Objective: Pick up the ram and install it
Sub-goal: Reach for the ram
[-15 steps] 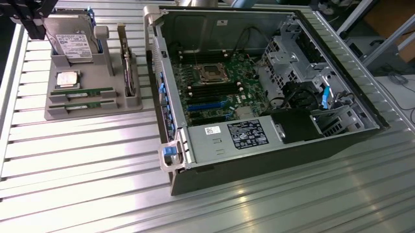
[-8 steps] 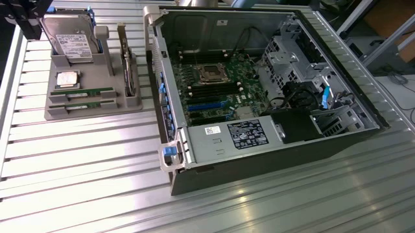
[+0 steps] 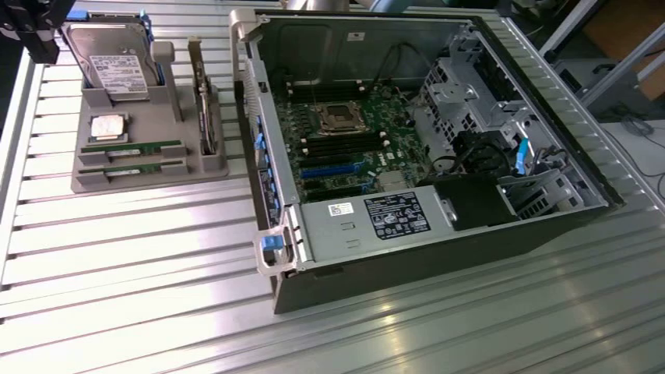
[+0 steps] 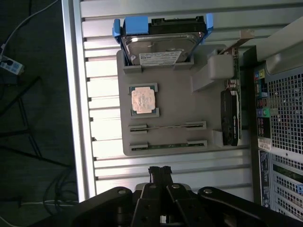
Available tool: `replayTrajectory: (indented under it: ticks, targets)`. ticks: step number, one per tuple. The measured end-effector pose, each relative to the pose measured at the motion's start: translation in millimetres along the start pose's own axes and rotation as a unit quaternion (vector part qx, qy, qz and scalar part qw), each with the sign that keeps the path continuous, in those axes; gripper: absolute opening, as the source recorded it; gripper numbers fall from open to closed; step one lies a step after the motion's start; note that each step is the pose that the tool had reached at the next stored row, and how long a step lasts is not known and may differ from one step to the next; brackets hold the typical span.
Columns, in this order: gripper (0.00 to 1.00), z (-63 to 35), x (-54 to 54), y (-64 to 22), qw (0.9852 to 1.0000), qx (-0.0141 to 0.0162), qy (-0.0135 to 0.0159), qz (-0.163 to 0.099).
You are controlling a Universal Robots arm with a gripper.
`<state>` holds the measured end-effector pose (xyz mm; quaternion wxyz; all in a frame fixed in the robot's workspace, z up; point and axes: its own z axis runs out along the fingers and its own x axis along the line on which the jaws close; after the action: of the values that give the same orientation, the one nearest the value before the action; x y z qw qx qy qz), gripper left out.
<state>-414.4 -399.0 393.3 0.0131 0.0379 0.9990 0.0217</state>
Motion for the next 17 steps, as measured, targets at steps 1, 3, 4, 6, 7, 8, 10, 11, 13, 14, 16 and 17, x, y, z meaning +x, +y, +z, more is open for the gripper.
replayTrajectory:
  ticks: [1,3,4,6,7,8,10,11,13,14,16,17]
  targets:
    - [0.11,0.0,0.6,0.0,1.0000,0.0000,0.0000,0.000]
    - [0.11,-0.1,2.3,-0.2,1.0000,0.0000,0.0000,0.000]
    - [0.11,-0.1,3.1,-0.2,1.0000,0.0000,0.0000,0.000]
    - [0.11,-0.1,4.3,-0.3,1.0000,0.0000,0.0000,0.000]
    - [0.11,-0.2,5.1,-0.4,1.0000,0.0000,0.0000,0.000]
    - [0.11,-0.2,5.7,-0.4,1.0000,0.0000,0.0000,0.000]
    - [0.11,-0.2,6.9,-0.5,1.0000,0.0000,0.0000,0.000]
    - [0.11,-0.2,7.5,-0.6,1.0000,0.0000,0.0000,0.000]
    - [0.11,-0.2,9.3,-0.7,1.0000,0.0000,0.0000,0.000]
    - [0.11,-0.3,11.0,-0.8,1.0000,0.0000,0.0000,0.000]
    - [0.11,-0.3,12.5,-0.9,1.0000,0.0000,0.0000,0.000]
    - [0.11,-0.4,13.1,-1.0,1.0000,0.0000,0.0000,0.000]
